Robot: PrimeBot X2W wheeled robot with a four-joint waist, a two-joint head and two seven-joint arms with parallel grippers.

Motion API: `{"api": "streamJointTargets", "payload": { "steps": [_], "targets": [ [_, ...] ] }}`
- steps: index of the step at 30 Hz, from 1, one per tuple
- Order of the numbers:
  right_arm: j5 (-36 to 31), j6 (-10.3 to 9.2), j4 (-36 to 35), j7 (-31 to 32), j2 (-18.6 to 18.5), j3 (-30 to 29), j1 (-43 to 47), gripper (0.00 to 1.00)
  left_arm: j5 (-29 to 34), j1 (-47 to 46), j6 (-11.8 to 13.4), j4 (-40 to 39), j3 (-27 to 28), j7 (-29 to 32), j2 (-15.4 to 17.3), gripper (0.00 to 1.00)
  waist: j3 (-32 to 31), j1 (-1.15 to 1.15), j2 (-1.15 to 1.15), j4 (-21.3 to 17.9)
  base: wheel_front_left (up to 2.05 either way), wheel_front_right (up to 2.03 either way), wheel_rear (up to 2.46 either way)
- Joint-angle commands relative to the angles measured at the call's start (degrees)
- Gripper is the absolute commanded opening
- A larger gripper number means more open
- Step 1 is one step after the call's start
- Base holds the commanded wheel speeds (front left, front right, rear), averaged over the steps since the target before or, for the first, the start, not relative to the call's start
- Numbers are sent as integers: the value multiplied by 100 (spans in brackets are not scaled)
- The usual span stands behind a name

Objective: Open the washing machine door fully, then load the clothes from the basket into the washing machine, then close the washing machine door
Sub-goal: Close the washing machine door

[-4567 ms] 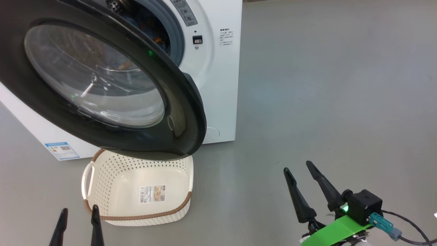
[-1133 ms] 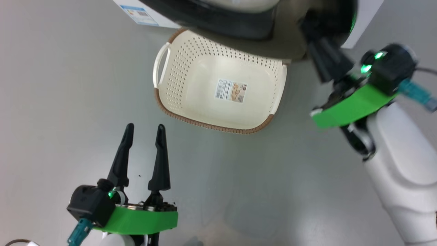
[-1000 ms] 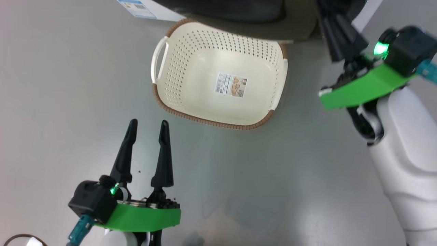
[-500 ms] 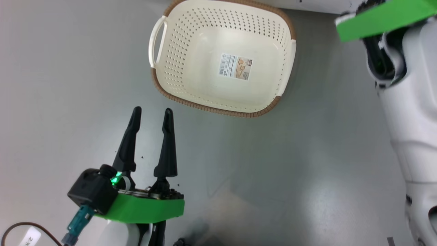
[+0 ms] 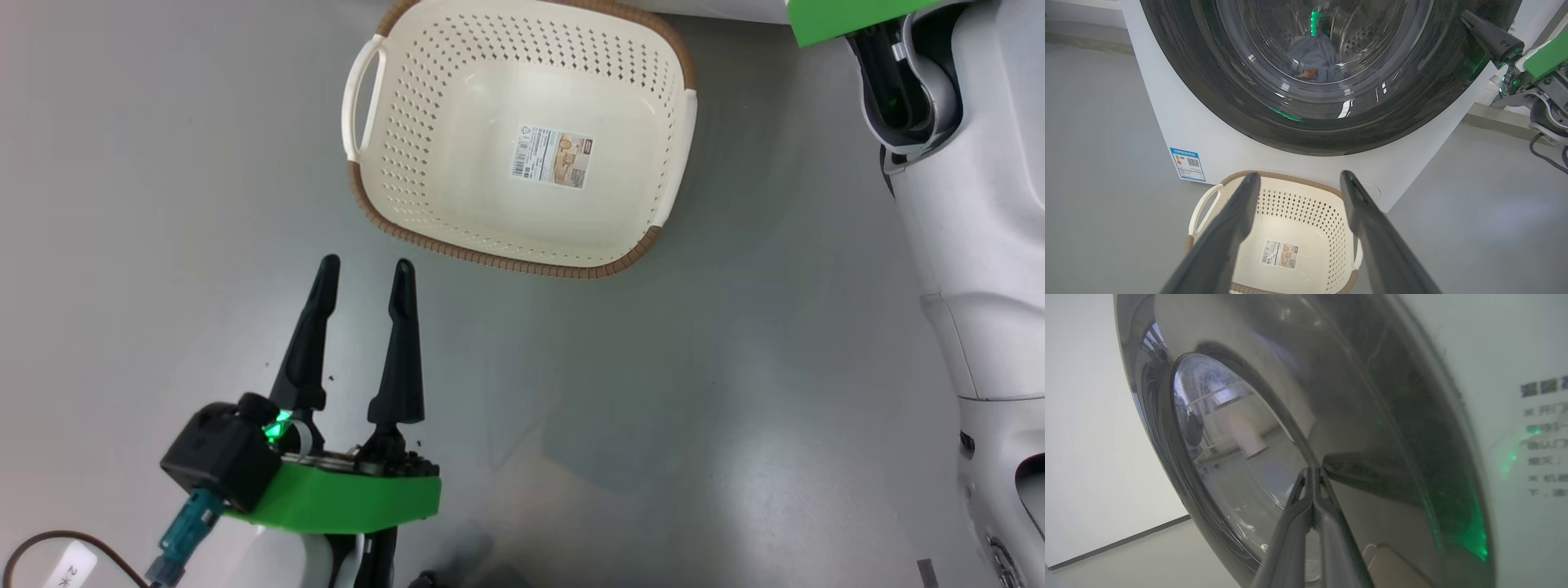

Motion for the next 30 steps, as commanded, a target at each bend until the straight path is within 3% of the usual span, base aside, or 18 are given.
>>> {"api": "streamJointTargets", "payload": {
  "steps": [1, 14, 28, 29, 30],
  "targets": [
    [118, -44, -127, -64, 84, 13, -73, 0, -24, -42, -36, -86, 215, -46, 113, 100, -35, 0, 0, -34, 0, 0, 0],
    [442, -44, -141, -132, 23, 485, 452, 0, 74, 35, -58, -39, 367, -46, 113, 100, -369, 0, 0, -192, 0, 0, 0],
    [686, -44, -294, -177, -58, 874, 1696, 0, 271, 245, -129, -31, 743, -46, 112, 100, -1050, 0, 0, -575, 0, 0, 0],
    [666, -44, -290, -178, -66, 877, 1801, 6, 294, 265, -139, -22, 777, -46, 112, 100, -1103, 0, 0, -615, 0, 0, 0],
    [681, -44, -279, -179, -51, 854, 1906, 29, 305, 286, -147, -15, 817, -46, 112, 100, -1154, 0, 0, -659, 0, 0, 0]
  ]
}}
